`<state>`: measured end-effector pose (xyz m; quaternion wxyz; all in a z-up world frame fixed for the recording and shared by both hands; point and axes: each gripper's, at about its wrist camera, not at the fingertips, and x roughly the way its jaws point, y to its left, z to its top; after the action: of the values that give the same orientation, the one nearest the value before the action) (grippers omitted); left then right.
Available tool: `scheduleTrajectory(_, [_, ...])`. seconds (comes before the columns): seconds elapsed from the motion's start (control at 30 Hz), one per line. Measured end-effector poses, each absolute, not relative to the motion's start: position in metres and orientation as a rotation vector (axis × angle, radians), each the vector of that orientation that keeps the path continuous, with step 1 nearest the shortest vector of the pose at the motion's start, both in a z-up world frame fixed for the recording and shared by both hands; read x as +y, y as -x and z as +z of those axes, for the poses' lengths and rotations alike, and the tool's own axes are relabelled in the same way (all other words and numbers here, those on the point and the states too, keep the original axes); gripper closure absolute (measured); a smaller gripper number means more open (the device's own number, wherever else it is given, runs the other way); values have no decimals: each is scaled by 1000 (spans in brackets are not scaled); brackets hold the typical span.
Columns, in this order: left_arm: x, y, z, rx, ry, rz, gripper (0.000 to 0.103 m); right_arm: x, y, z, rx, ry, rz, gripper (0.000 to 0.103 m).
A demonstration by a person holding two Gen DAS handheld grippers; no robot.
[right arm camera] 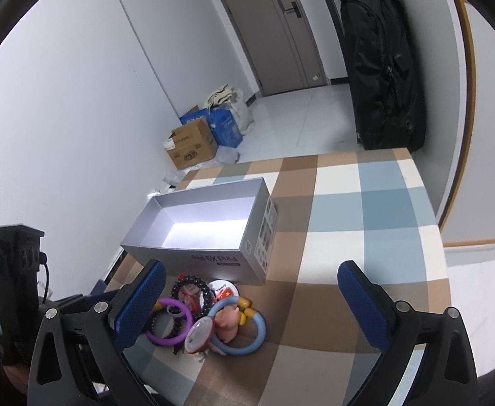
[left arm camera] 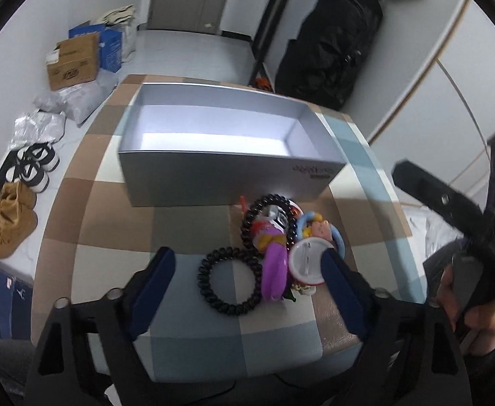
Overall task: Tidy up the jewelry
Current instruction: 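Lower the left gripper onto the purple ring and close on it, then grasp the white round badge with the right gripper while the left gripper holds the purple ring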
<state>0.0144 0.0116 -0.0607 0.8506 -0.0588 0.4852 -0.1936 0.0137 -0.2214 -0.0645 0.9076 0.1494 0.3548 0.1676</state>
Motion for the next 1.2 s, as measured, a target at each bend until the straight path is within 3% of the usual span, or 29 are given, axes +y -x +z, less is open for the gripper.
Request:
scheduleTrajectory(0.33, [14,-18,-64,1038,170,-459,89,-221,-19,-66,747,-340,368,1])
scheduleTrajectory(0.63, [18,-23,-67,1069,226,-441,90,-223,-18,-67,761,-358,374,5])
scheduleTrajectory(0.97, [30,-26,-58,1061,344,-452,90,-202,-9,-79,862,-287,450,33])
scheduleTrajectory(1.2, [40,-26,-52,1044,386,-446,90,-164,4,-83,866,-109,517,36])
